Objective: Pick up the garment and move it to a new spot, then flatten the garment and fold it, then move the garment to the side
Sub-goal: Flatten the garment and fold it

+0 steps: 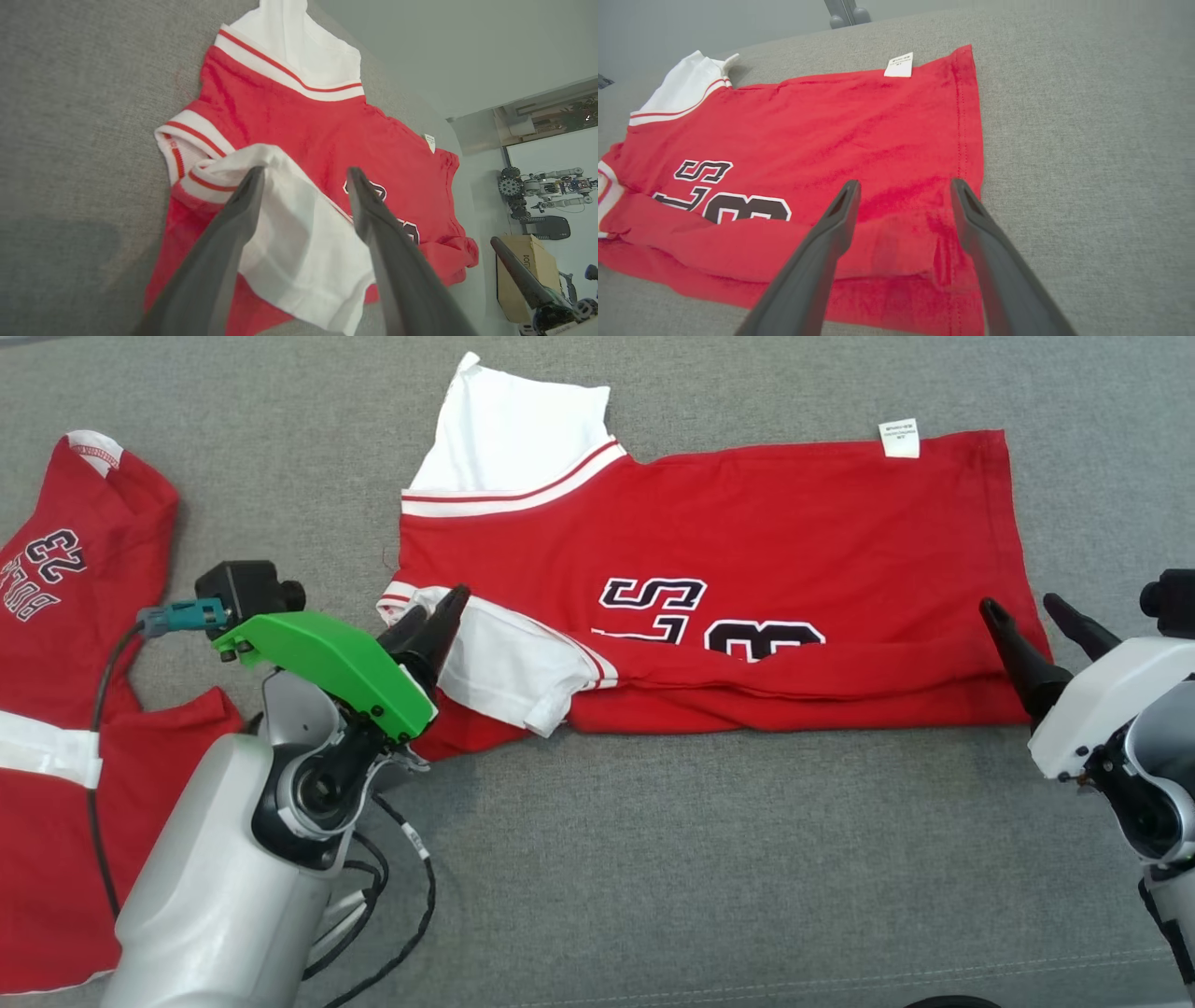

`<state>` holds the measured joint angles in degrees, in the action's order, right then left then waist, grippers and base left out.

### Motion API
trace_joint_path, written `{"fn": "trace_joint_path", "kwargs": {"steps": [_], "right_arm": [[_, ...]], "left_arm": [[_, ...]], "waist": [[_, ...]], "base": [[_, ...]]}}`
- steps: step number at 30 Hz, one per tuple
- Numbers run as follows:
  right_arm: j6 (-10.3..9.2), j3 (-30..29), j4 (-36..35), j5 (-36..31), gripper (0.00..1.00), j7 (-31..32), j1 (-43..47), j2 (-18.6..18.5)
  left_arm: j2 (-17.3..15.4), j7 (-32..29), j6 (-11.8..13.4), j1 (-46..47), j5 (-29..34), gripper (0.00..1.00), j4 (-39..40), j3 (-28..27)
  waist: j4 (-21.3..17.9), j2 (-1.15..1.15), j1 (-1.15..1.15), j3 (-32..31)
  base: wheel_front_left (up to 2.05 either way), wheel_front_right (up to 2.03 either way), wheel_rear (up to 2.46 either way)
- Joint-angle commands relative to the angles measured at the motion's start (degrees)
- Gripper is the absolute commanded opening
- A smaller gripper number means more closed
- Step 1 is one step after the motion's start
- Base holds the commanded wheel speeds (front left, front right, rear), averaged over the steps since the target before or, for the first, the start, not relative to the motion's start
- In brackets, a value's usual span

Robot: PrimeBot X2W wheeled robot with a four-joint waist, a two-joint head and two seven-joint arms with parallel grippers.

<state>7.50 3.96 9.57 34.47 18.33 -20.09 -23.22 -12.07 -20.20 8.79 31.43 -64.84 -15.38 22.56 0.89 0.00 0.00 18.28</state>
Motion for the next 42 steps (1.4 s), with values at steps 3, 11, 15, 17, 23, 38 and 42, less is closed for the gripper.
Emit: {"fn": "trace_joint_path", "kwargs": {"steps": [3,11,15,17,23,38,42], "right_arm": [[-0.03,-0.06,-3.44,-0.14,1.0,-1.26,3.41,-1.52],[-0.03,-1.6,-13.13,-0.94,1.0,-0.05,14.11,-4.91],[-0.03,-2.65,-14.03,-2.29,1.0,0.49,16.05,-4.89],[-0.03,-2.82,-13.7,-2.71,1.0,0.98,15.49,-4.31],[-0.03,-2.47,-9.95,-3.93,1.0,3.11,12.42,-3.63],[-0.03,1.54,-0.69,-3.47,1.0,3.21,6.41,-2.15],[-0.03,2.77,0.88,-3.08,1.0,2.94,5.56,-2.18]], "left_arm": [[-2.35,2.42,-1.2,-2.8,0.71,1.0,2.19,-1.39],[-6.86,6.59,1.03,-21.39,-1.23,1.0,16.95,-5.6],[-7.13,7.19,1.82,-24.83,-0.98,1.0,19.29,-5.36],[-6.78,6.75,1.93,-24.57,-1.18,1.0,19.53,-5.04],[-8.21,4.7,2.16,-21.31,0.95,1.0,17.65,-3.14],[-9.46,3.2,1.76,-17.9,4.26,1.0,15.8,-0.24],[-9.24,2.41,1.39,-17.12,4.7,1.0,14.95,0.77]], "waist": [[-1.17,0.0,0.0,-0.55],[-3.31,0.0,0.0,0.11],[-3.22,0.0,0.0,1.08],[-3.01,0.0,0.0,1.42],[-2.59,0.0,0.0,2.38],[-2.01,0.0,0.0,3.03],[-2.08,0.0,0.0,3.09]], "base": [[0.0,0.0,0.0],[0.0,0.0,0.0],[0.0,0.0,0.0],[0.0,0.0,0.0],[0.0,0.0,0.0],[0.0,0.0,0.0],[0.0,0.0,0.0]]}}
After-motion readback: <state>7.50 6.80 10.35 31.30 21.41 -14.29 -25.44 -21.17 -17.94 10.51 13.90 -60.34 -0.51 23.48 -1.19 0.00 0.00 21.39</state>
